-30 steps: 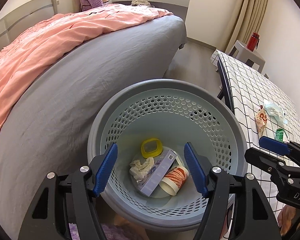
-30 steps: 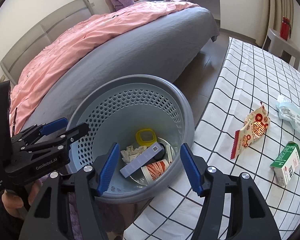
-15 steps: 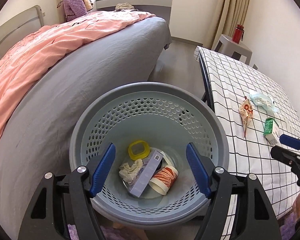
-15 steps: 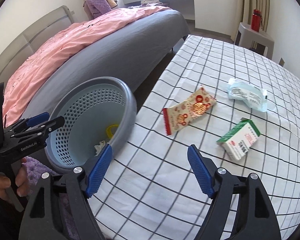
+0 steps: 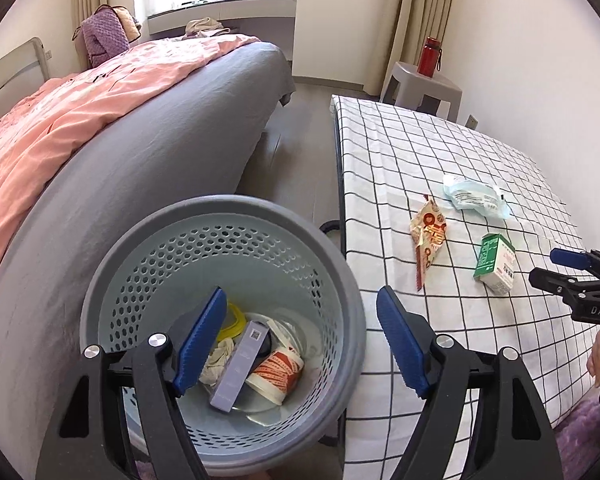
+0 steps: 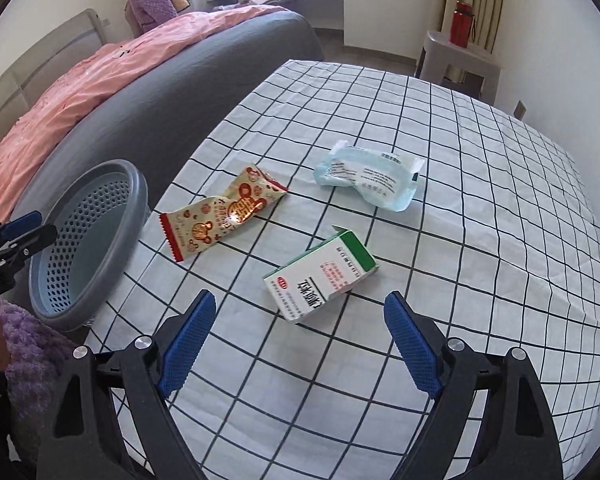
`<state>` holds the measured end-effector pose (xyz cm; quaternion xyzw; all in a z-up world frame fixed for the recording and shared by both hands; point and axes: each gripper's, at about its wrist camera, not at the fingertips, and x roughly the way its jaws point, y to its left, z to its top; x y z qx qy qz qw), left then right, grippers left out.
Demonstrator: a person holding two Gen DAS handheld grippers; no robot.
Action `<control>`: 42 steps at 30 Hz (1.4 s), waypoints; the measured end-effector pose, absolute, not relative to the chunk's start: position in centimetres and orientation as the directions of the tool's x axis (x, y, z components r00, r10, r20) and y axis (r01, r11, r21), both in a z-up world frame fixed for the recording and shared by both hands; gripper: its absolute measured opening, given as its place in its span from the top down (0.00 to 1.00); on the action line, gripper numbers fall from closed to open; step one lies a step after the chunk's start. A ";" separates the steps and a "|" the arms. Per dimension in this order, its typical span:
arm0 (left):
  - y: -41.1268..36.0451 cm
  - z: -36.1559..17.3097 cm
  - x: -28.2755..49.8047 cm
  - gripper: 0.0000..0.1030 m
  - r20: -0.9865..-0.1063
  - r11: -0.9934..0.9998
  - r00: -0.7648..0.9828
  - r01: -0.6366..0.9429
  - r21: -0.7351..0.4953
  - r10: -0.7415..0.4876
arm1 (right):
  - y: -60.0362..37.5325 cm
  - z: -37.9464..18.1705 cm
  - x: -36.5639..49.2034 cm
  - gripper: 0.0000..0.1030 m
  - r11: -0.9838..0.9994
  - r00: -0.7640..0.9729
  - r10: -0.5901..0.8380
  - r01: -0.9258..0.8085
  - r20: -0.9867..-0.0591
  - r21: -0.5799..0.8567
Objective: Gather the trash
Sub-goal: 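Move both tools back toward the medicine box and snack wrapper, then grasp the green-white medicine box with the right tool and lift it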
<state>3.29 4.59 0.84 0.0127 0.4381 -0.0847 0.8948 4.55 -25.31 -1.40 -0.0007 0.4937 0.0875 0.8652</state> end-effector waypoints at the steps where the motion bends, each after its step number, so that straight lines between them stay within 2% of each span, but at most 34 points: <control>1: 4.2 1.0 3.5 0.28 -0.782 0.985 0.607 0.167 -0.051 -0.143 | -25.5 -1.6 4.8 0.18 0.984 0.491 0.150 -0.156 -0.858 0.083; 17: 2.6 0.0 6.6 0.27 -0.781 0.988 0.609 0.140 -0.069 -0.141 | -24.5 -3.8 8.9 0.09 0.934 0.383 0.152 -0.357 -0.911 0.006; 27: 3.5 -0.7 7.1 0.27 -0.790 0.990 0.598 0.119 -0.079 -0.135 | -23.1 -6.4 11.2 0.09 0.883 0.278 0.075 -0.464 -0.958 -0.066; 34: 3.5 -0.8 7.2 0.27 -0.791 0.989 0.595 0.121 -0.087 -0.142 | -23.0 -8.0 12.8 0.09 0.870 0.206 0.052 -0.489 -0.977 -0.057; 37: 3.5 -0.8 7.2 0.27 -0.791 0.989 0.596 0.119 -0.087 -0.141 | -23.1 -8.3 13.6 0.12 0.873 0.192 0.046 -0.484 -0.980 -0.054; 39: 3.6 -0.8 7.2 0.27 -0.790 0.989 0.597 0.117 -0.088 -0.141 | -23.3 -8.1 13.8 0.19 0.878 0.189 0.058 -0.478 -0.980 -0.040; 42: 3.7 -0.8 7.2 0.27 -0.790 0.990 0.598 0.113 -0.089 -0.139 | -23.4 -8.0 13.8 0.21 0.884 0.195 0.062 -0.466 -0.979 -0.037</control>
